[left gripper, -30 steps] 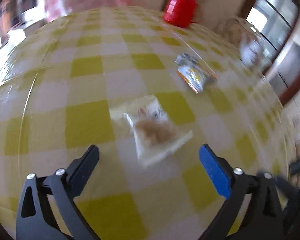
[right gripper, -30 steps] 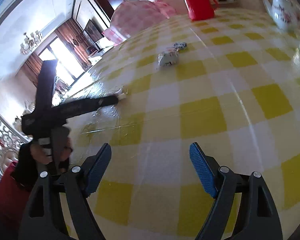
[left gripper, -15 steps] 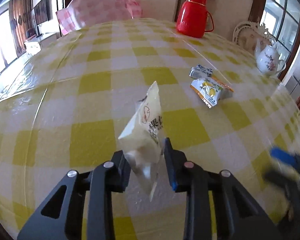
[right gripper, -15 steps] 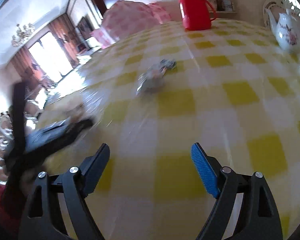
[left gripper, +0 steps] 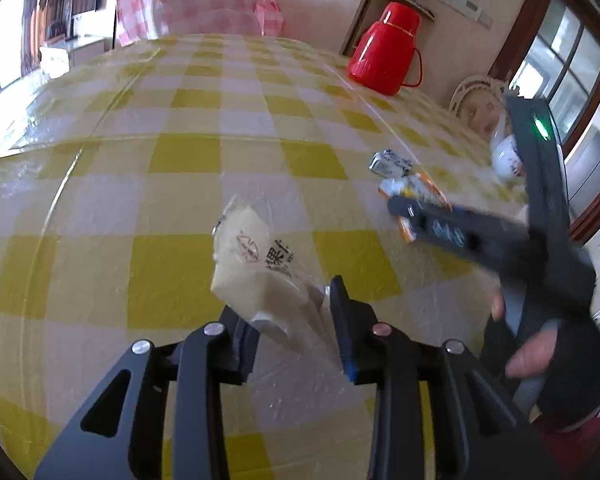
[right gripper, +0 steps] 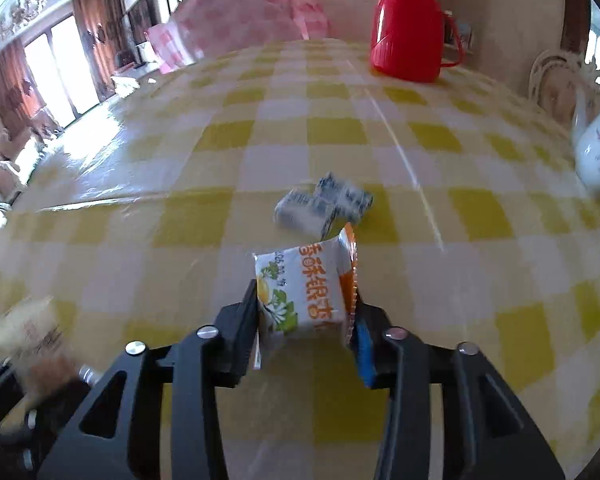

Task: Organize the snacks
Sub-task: 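Grasp the orange-printed white packet with the right tool while the left tool holds the bun bag, then carry both packets over the purple-rimmed box and open both tools to drop them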

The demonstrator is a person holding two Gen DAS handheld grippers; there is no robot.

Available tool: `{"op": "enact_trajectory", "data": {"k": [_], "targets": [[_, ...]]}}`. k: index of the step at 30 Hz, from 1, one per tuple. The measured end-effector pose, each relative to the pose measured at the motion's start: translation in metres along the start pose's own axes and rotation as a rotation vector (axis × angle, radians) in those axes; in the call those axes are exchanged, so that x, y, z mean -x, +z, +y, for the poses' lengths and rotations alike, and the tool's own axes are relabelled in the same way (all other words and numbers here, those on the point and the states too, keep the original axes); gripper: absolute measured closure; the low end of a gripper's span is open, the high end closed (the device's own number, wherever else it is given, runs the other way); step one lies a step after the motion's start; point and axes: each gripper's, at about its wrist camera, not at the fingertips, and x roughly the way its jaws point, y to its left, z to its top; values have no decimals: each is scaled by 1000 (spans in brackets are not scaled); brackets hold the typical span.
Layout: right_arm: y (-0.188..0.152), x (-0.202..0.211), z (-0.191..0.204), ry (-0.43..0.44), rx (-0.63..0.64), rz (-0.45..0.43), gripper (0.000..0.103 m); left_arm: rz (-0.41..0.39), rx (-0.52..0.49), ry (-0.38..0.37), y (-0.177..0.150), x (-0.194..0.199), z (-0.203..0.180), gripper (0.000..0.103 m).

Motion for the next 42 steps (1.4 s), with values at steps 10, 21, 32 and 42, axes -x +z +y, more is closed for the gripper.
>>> {"op": "enact_trajectory", "data": {"k": [10,21,32,42], "targets": [[-104,117,-50,101,-138,-149,65,6,-37,-1,-1,-1,-8,60],[-145,145,-62,181,-218,-171,65,6,-67,-3,-23,31,-14,81],[-156,158,-43,245,-172,-168,65,21,-183,68,-70,74,-30,81],[-173,163,-5,296,-96,-127,65,30,-243,110,-108,108,-15,81]]}}
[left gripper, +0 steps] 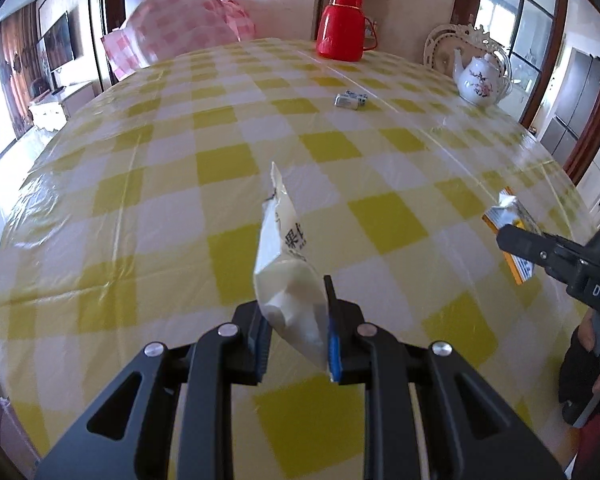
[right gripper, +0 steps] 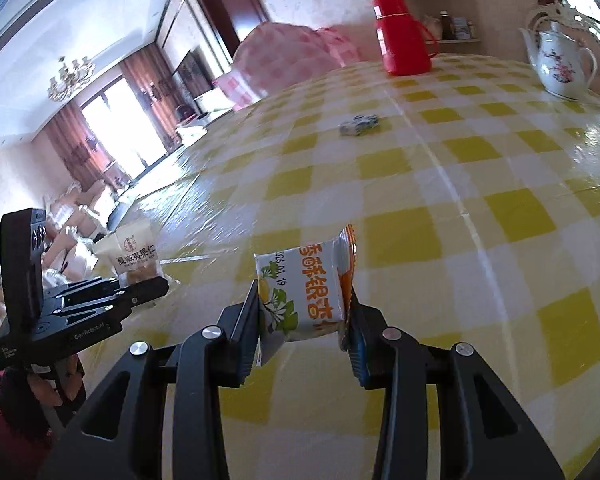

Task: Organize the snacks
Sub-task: 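Carry both packets over the purple-rimmed box and open both tools to drop them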

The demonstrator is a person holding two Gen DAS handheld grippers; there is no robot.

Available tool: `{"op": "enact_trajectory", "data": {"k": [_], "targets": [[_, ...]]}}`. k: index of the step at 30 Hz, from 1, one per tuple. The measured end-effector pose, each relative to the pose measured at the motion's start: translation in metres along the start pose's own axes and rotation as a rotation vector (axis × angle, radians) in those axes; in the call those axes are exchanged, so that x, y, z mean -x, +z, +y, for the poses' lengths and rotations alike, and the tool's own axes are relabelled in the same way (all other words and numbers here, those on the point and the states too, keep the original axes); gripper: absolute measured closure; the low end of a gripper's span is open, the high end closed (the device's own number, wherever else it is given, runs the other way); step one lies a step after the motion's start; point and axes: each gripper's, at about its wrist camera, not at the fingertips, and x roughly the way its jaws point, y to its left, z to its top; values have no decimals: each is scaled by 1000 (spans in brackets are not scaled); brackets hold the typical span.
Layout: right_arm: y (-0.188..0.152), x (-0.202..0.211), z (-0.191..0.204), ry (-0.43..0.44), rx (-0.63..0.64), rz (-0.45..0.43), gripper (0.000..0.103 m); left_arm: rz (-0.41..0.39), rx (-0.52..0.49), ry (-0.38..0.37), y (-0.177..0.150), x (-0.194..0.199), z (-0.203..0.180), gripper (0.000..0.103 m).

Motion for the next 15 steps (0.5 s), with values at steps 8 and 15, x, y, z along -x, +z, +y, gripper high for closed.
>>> {"op": "enact_trajectory", "data": {"k": [8,15], "targets": [[-25,-8,57,66,101,58,65,0,-3,28,-26,22,20,81],[-41,-17,103,121,166,104,65,-11,1,60,-50,47,42,81]]}}
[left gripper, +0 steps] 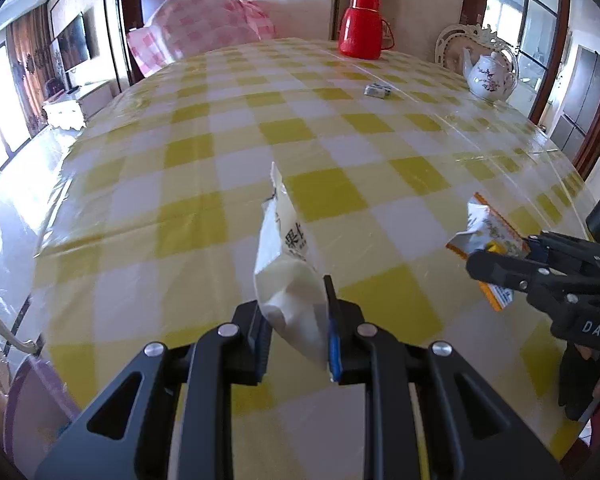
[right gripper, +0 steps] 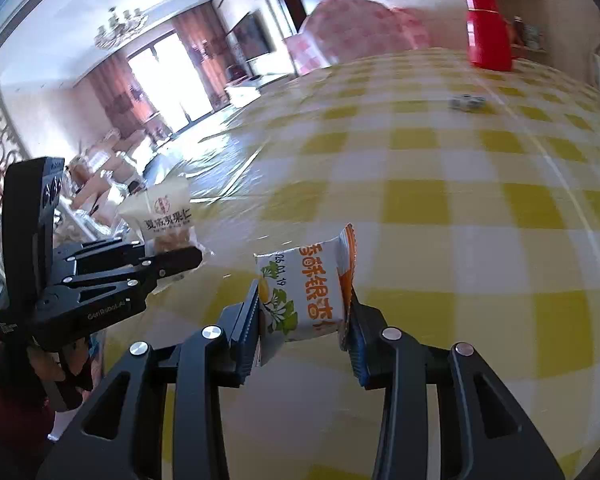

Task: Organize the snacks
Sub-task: 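Carry both packets over the purple-rimmed box and open both tools to drop them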

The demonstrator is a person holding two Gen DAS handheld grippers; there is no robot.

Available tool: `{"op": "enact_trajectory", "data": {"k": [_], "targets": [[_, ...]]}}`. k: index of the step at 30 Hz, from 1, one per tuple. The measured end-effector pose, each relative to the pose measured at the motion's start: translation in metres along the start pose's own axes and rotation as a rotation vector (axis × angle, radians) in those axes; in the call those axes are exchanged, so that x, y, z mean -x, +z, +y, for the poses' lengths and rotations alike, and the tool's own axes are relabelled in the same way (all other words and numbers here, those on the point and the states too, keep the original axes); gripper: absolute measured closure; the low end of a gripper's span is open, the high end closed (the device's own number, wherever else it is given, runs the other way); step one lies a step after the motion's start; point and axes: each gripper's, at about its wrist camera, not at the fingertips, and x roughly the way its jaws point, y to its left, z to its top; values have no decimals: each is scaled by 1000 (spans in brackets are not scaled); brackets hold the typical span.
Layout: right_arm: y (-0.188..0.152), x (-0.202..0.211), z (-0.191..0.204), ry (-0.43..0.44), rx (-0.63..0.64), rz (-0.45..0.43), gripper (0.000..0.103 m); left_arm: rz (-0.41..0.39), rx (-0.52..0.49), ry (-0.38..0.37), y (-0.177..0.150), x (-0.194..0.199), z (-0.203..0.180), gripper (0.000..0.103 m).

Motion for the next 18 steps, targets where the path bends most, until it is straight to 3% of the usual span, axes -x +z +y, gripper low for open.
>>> {"op": "enact_trajectory", "data": {"k": [18], "targets": [[-14,-31,123,163,232,82,65,-7,118,115,-69,66,86,81]]}}
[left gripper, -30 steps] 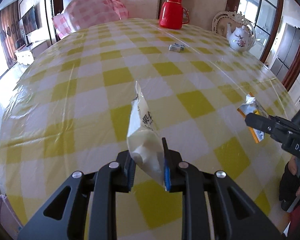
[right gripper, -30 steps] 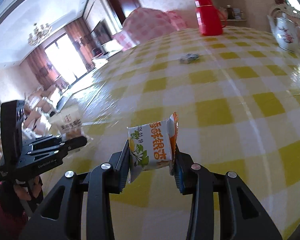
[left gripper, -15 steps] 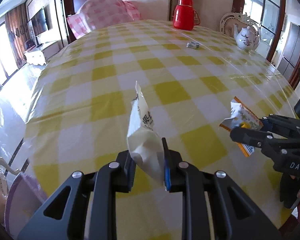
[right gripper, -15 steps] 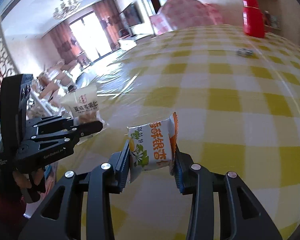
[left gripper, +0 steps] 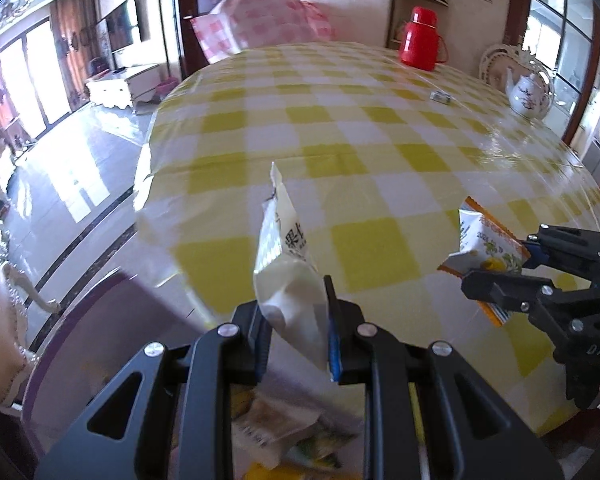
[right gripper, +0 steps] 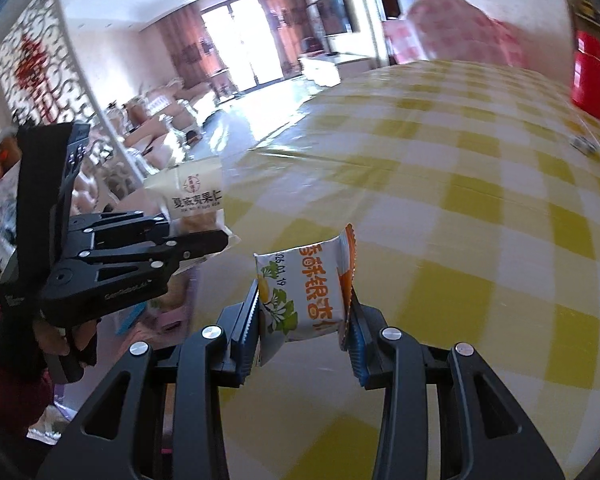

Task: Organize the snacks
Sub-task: 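Carry both packets over the purple-rimmed box and open both tools to drop them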

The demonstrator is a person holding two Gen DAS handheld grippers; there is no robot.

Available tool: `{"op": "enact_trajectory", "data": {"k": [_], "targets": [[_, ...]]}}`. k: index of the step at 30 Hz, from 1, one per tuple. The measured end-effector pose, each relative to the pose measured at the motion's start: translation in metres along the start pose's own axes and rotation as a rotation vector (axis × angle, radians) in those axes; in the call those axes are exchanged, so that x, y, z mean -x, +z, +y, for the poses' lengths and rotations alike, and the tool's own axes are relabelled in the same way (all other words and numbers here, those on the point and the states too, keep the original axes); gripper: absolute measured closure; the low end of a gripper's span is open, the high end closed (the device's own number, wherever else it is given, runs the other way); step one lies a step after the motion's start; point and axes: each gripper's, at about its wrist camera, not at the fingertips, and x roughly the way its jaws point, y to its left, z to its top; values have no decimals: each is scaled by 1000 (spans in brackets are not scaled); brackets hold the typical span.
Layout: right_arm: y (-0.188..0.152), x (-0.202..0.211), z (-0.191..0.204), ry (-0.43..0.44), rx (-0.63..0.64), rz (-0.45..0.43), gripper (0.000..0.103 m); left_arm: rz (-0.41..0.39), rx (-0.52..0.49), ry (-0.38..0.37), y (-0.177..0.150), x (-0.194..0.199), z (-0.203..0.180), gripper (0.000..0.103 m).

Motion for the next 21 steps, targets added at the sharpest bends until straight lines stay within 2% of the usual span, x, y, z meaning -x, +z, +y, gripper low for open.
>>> {"op": "enact_trajectory", "data": {"k": [10,21], "targets": [[2,-14,72,107,158,35,65,30,32,86,-34,31,45,81],[-23,-15,160,270,380,98,65,130,-4,209,-71,53,78,80]]}}
